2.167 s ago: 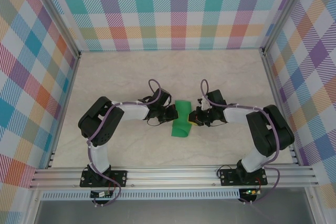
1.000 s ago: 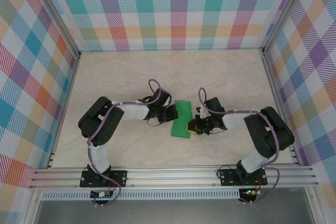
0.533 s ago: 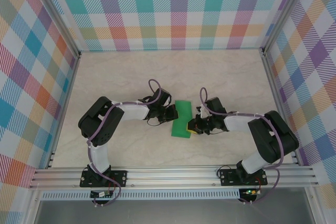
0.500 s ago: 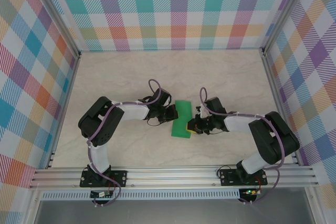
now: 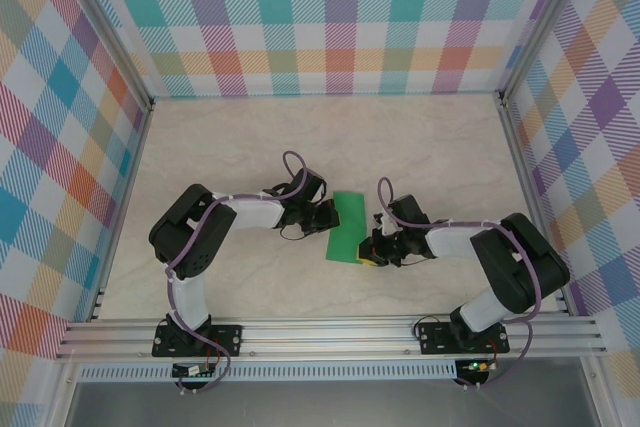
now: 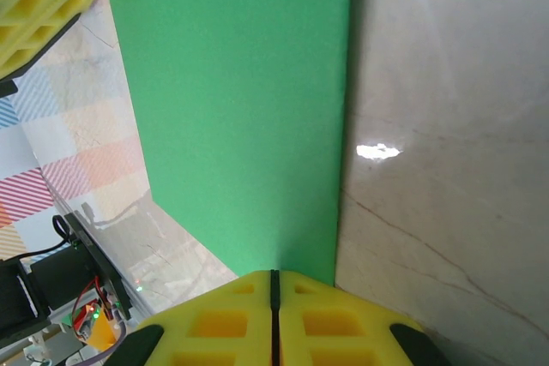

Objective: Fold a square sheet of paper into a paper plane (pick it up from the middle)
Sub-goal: Fold the square sheet of paper in half at the center of the table.

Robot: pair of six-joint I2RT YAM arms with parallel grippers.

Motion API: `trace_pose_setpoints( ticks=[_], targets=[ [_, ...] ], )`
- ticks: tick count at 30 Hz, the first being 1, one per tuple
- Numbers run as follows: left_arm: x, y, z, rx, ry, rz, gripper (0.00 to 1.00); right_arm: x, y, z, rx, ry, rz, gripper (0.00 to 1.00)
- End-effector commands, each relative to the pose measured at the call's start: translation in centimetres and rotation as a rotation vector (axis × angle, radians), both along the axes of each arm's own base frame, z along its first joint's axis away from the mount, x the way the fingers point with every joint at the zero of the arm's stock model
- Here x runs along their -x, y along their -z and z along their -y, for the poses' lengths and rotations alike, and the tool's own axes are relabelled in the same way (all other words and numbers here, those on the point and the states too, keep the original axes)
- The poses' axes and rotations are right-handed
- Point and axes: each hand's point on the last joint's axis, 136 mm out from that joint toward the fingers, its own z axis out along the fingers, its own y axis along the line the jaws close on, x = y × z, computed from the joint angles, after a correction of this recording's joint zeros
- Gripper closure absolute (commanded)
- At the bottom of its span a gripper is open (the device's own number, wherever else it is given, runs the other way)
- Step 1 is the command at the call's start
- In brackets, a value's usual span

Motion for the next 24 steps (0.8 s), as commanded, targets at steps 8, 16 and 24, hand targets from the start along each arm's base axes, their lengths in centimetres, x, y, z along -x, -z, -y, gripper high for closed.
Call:
trace_pose_setpoints(
  ticks=[8, 16, 24],
  targets=[
    [2.1, 3.5, -2.1, -0.126, 0.002, -0.089, 1.00, 0.8, -1.6, -0.4, -0.026, -0.041, 0.052, 0.90],
    [2.1, 3.5, -2.1, -0.126, 0.002, -0.090, 1.00, 1.9, 1.4, 0.7, 0.066, -0.041, -0.019, 0.91],
    [2.2, 3.5, -2.2, -0.133, 0.007, -0.092, 1.00, -0.3, -2.3, 0.4, 0.064, -0.025, 0.092, 0.92]
  ],
)
